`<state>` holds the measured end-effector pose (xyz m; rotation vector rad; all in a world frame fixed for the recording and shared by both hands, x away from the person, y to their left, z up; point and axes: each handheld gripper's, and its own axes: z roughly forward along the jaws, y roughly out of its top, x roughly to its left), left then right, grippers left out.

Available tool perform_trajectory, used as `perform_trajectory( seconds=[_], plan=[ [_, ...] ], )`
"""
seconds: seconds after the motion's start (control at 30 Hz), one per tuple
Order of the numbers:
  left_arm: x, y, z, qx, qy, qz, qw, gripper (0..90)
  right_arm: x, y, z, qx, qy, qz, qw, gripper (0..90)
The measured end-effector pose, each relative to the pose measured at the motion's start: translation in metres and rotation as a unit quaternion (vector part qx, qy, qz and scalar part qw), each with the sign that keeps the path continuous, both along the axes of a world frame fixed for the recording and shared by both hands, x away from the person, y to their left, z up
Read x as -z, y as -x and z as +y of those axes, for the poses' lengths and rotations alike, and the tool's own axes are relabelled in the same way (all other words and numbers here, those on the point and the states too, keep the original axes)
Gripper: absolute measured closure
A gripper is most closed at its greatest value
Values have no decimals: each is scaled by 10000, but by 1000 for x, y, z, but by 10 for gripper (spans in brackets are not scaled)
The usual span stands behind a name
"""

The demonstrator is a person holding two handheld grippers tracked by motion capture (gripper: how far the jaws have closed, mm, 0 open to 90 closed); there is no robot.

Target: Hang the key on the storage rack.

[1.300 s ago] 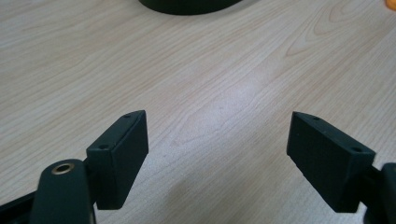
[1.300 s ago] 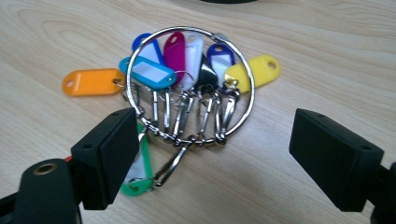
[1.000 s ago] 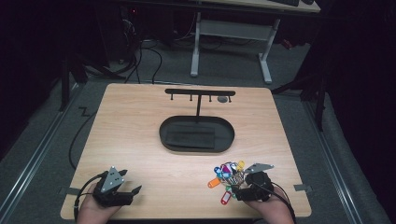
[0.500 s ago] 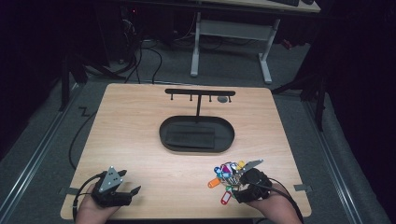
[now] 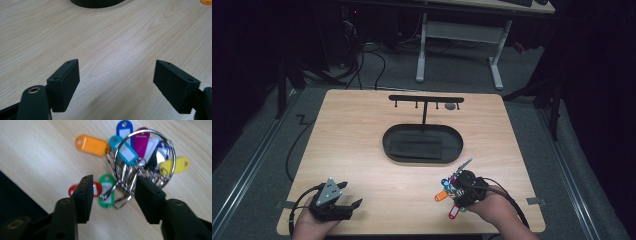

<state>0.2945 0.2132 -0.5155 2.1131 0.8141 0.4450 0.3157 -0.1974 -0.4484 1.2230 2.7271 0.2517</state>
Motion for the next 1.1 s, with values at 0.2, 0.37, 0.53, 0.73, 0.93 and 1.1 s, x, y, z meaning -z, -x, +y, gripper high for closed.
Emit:
perform_trajectory(
  seconds=[0.2,0.37,0.53,0.73,0.93,1.1],
  plan=[
    [1,0,3,-35,-29,15,10000,217,13,-17,14,12,27,241,9997,600],
    [0,0,5,-69,-35,23,10000,219,19,-29,18,287,-18,336,9990,635],
    [0,0,4,-78,-29,0,10000,226,26,-39,17,319,-17,406,9987,695],
    [0,1,3,-46,-28,-4,10000,226,26,-38,18,279,58,463,9985,862],
    [0,2,3,-71,-15,-14,10000,228,10,-31,16,233,122,438,9987,869],
    [0,2,3,-57,-57,0,10000,229,-16,-27,8,93,151,349,9992,871]
  ],
)
